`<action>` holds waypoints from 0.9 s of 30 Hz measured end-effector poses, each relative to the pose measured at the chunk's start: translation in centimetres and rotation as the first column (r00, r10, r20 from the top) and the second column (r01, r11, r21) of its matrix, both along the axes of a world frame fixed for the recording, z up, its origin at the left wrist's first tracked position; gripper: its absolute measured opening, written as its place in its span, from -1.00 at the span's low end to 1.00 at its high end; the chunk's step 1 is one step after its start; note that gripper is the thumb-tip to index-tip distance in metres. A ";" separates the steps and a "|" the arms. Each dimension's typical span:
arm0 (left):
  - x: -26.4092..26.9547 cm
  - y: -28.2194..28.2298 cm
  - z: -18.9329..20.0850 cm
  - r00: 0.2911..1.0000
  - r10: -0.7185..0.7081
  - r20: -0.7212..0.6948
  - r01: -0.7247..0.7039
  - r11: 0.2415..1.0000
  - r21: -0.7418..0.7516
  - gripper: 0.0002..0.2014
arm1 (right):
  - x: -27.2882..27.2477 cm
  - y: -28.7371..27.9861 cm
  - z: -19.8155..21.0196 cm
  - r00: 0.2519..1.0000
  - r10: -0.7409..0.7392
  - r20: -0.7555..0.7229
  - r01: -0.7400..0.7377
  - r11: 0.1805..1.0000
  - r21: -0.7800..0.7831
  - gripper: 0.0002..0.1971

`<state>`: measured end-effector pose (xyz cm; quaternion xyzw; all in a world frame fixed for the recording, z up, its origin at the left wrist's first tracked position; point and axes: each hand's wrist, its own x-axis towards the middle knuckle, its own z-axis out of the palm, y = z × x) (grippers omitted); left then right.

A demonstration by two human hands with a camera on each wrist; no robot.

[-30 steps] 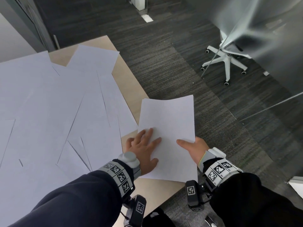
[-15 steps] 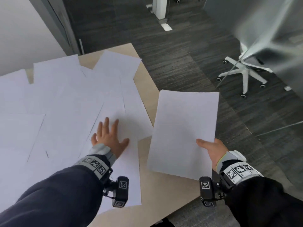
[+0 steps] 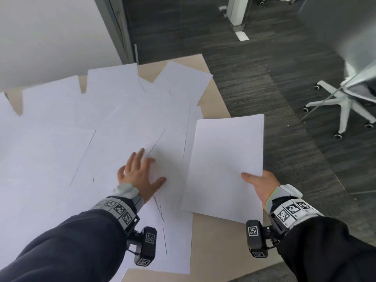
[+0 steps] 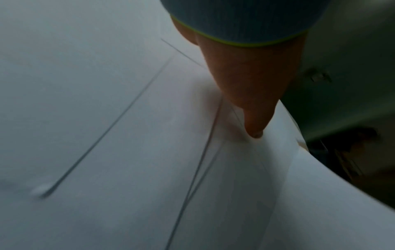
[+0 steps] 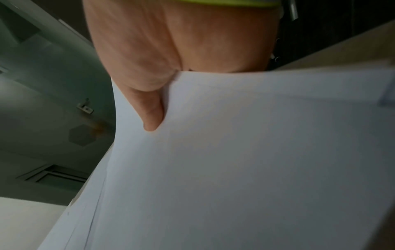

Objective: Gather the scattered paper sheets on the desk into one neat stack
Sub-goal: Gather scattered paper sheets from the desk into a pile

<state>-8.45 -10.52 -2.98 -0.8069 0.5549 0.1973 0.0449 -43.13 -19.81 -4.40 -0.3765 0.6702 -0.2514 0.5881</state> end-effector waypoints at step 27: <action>8.8 2.4 1.1 0.947 0.254 -0.197 -0.286 0.947 -0.150 -0.52 | 8.0 -0.8 0.5 0.998 0.059 -0.005 -0.059 0.997 0.055 -0.88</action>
